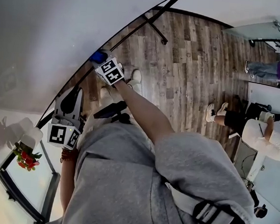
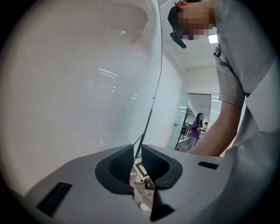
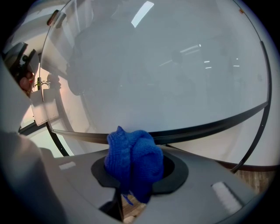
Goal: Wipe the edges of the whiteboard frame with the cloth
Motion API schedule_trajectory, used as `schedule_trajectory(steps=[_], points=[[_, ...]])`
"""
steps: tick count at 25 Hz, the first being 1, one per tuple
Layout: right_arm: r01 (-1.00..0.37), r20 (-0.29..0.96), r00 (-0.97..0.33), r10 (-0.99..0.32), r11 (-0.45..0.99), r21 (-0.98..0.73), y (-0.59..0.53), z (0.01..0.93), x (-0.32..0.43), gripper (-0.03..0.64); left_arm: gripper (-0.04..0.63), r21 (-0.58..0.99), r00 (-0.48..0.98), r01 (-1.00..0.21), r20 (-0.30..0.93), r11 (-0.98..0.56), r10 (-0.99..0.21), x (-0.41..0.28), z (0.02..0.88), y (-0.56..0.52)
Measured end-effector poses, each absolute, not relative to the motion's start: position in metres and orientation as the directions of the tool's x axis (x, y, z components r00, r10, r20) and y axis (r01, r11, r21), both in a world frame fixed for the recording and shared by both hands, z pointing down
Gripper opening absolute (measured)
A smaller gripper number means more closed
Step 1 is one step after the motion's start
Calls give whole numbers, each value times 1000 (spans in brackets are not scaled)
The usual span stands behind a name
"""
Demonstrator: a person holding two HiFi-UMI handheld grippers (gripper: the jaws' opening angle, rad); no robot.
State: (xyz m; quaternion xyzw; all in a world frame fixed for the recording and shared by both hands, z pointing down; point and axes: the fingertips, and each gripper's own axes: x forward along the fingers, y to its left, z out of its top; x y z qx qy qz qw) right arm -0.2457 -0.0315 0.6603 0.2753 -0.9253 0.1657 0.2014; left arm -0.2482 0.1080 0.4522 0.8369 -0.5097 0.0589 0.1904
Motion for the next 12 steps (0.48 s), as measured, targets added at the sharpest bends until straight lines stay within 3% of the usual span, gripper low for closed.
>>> schedule_trajectory(steps=[12], points=[[-554,448,-790,-418,799,-232,-16,660,-261,137,60,257,441,-891,301,-373,-845,-258,455,121]])
